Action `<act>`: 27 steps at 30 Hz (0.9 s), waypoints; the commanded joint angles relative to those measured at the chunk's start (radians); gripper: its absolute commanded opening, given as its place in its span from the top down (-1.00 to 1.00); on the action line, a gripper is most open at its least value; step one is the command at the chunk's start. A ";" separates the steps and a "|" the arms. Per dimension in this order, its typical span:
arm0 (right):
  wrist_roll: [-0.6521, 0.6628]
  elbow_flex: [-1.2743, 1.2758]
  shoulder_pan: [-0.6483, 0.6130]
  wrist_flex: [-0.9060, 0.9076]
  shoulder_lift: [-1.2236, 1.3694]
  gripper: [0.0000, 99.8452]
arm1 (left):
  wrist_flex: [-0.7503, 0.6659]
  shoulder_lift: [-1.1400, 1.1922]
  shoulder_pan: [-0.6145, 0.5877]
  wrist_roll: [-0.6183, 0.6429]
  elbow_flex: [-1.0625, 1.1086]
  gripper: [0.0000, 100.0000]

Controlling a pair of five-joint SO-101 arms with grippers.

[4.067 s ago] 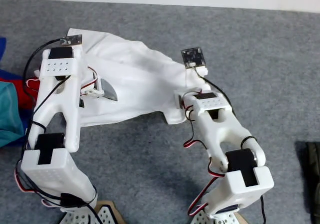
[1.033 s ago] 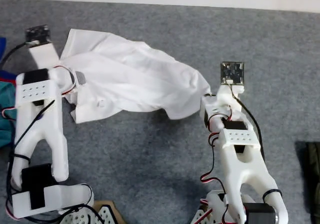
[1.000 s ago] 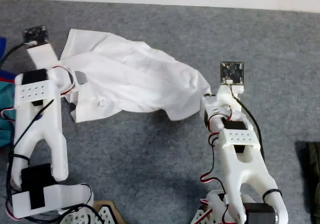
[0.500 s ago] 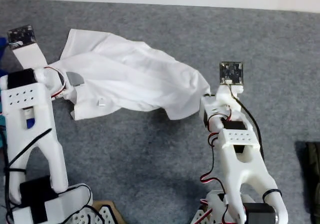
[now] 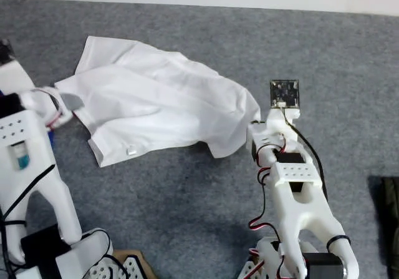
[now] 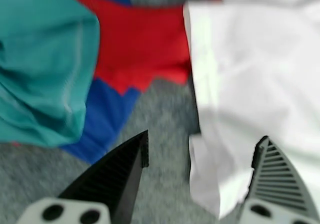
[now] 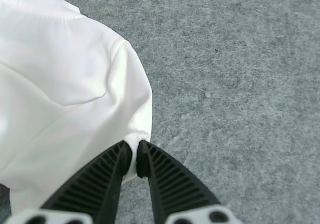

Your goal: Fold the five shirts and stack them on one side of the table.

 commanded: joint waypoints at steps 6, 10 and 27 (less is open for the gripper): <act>0.012 -0.007 -0.004 -0.024 -0.036 0.98 | -0.005 -0.091 0.150 -0.005 0.323 0.34; 0.012 -0.007 -0.002 -0.024 -0.042 0.98 | -0.063 -0.101 0.156 -0.089 0.410 0.34; 0.014 -0.005 -0.002 -0.024 -0.047 0.98 | -0.190 -0.093 0.315 -0.098 0.450 0.52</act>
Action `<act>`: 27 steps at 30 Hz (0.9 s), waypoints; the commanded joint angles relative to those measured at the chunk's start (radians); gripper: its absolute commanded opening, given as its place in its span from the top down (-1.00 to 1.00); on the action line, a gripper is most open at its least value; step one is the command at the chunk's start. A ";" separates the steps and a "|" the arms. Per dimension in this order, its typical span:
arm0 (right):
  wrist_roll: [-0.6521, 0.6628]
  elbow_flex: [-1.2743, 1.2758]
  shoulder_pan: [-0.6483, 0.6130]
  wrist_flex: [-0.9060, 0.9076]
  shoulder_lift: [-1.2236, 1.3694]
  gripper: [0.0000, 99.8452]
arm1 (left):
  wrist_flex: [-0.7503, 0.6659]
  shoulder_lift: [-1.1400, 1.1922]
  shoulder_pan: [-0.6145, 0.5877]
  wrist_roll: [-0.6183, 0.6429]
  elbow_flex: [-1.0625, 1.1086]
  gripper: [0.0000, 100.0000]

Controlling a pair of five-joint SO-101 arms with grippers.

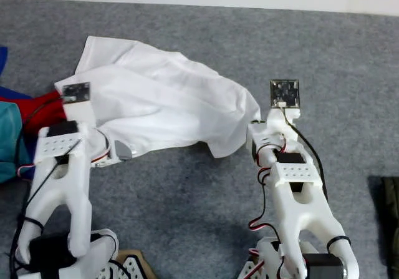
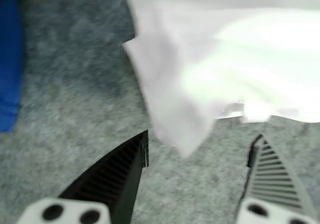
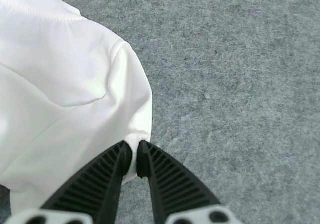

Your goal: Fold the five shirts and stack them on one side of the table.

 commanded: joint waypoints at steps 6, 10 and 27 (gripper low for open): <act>0.029 -0.005 -0.004 -0.022 -0.041 0.98 | -0.140 -0.031 0.099 -0.008 -0.001 0.85; 0.058 -0.005 -0.008 -0.022 -0.033 0.98 | -0.178 -0.030 0.099 -0.005 -0.001 0.89; 0.057 -0.005 -0.008 -0.022 -0.031 0.98 | -0.180 -0.039 0.101 -0.003 0.010 0.99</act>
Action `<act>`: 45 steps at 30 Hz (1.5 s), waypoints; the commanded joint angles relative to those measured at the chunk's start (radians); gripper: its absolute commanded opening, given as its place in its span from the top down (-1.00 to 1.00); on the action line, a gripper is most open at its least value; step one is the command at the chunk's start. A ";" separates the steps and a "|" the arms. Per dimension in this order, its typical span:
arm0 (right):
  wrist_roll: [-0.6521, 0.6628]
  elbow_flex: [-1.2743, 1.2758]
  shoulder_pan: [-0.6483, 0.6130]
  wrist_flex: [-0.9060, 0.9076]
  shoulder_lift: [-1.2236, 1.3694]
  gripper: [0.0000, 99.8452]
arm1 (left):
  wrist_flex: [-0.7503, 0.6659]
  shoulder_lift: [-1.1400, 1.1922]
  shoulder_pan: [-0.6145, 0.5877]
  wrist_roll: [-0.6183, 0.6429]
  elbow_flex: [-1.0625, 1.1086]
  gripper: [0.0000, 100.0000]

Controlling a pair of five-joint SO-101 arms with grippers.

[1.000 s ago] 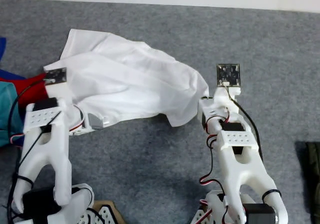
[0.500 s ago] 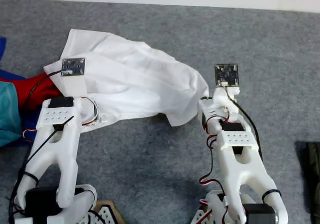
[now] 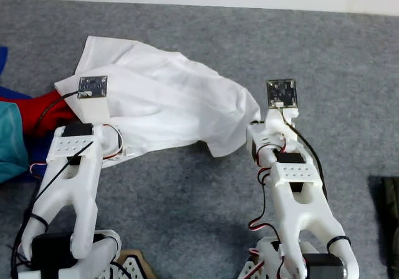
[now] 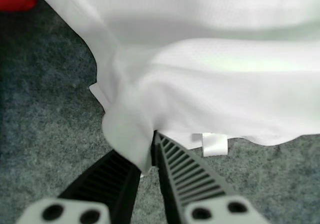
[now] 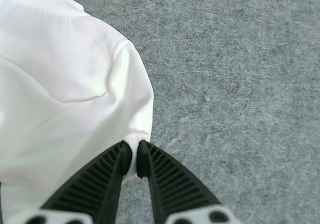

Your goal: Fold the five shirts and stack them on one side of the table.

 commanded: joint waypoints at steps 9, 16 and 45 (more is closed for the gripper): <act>0.006 -0.005 -0.008 -0.022 -0.030 0.98 | 0.066 -0.041 0.012 -0.002 -0.179 0.99; 0.005 -0.005 -0.008 -0.022 -0.030 0.98 | 0.302 -0.041 0.012 -0.002 -0.440 0.99; 0.043 -0.111 0.194 -0.082 -0.662 0.98 | 0.486 -0.041 -0.071 -0.003 -1.176 0.99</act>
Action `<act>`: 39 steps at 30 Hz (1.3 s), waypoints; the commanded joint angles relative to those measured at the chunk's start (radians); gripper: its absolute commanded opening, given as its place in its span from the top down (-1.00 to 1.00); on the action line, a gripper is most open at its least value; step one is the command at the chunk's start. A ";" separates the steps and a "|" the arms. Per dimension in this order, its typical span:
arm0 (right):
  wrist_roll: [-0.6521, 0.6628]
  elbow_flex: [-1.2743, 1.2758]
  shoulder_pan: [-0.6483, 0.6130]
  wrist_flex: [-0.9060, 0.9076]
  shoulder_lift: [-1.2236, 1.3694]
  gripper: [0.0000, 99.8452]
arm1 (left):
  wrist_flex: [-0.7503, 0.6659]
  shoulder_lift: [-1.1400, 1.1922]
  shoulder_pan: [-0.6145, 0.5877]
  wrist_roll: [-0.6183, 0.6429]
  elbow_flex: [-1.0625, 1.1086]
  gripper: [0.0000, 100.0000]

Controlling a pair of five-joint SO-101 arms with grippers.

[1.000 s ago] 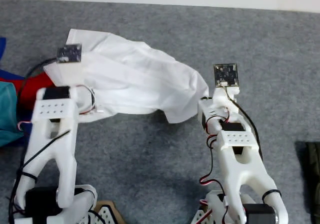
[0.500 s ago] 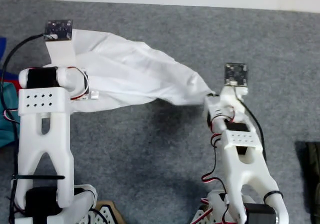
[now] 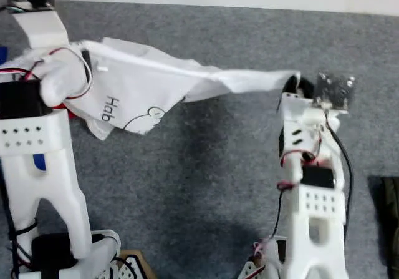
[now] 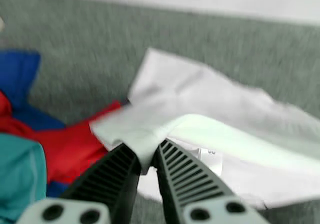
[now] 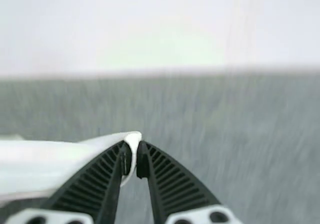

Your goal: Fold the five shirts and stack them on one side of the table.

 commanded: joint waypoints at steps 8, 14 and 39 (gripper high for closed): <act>0.081 -0.226 0.035 0.206 -0.490 0.98 | 0.006 -0.041 -0.033 -0.002 -0.364 0.99; 0.031 -0.492 0.035 0.458 -0.407 0.98 | 0.006 -0.081 -0.105 -0.002 -0.516 0.99; 0.068 -2.002 0.028 1.359 0.196 0.98 | 0.014 -0.590 -0.245 -0.002 -0.338 0.99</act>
